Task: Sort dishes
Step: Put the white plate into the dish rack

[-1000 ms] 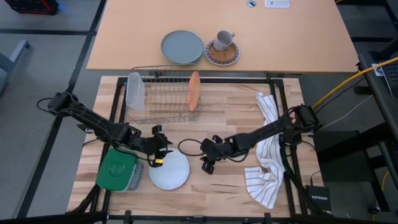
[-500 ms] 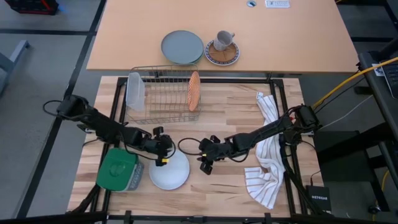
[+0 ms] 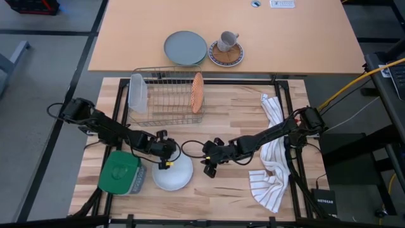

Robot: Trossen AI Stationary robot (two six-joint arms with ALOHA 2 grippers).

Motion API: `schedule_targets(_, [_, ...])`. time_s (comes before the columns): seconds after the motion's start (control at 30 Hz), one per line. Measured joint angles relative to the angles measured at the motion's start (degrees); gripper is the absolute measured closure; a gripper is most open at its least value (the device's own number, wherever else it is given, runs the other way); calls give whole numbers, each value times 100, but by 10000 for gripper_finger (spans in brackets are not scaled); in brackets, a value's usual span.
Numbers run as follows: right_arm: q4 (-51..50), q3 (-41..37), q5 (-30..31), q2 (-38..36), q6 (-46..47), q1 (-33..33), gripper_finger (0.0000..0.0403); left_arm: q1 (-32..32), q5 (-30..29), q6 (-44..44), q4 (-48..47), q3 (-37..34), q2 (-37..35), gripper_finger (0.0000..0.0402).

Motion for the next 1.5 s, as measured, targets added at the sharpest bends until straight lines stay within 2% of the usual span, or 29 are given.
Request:
schedule_targets(0.17, [-2, 0, 1, 0, 0, 0, 278, 2, -29, 162, 54, 2, -17, 381])
schedule_targets(0.23, [-2, 0, 1, 0, 0, 0, 278, 1, -29, 133, 114, 4, -17, 392])
schedule_targets(0.4, [-2, 0, 1, 0, -1, 0, 278, 0, -106, 258, 350, 11, -13, 387])
schedule_targets(0.8, [0, 0, 1, 0, -2, 0, 278, 0, -957, 942, 362, 399, -11, 399])
schedule_targets(1.0, [0, 0, 1, 0, -2, -2, 278, -11, -939, 1288, 686, 542, -7, 400])
schedule_targets(1.13, [-2, 0, 1, 0, -2, -2, 278, -19, -578, 1779, 1048, 549, -7, 400])
schedule_targets(1.3, [-24, 0, -1, 0, -18, 0, 278, -120, -523, 2118, 1151, 549, -7, 400])
schedule_targets(1.5, [-35, 0, 4, 2, -547, -2, 278, -363, -382, 2787, 1180, 549, -7, 401])
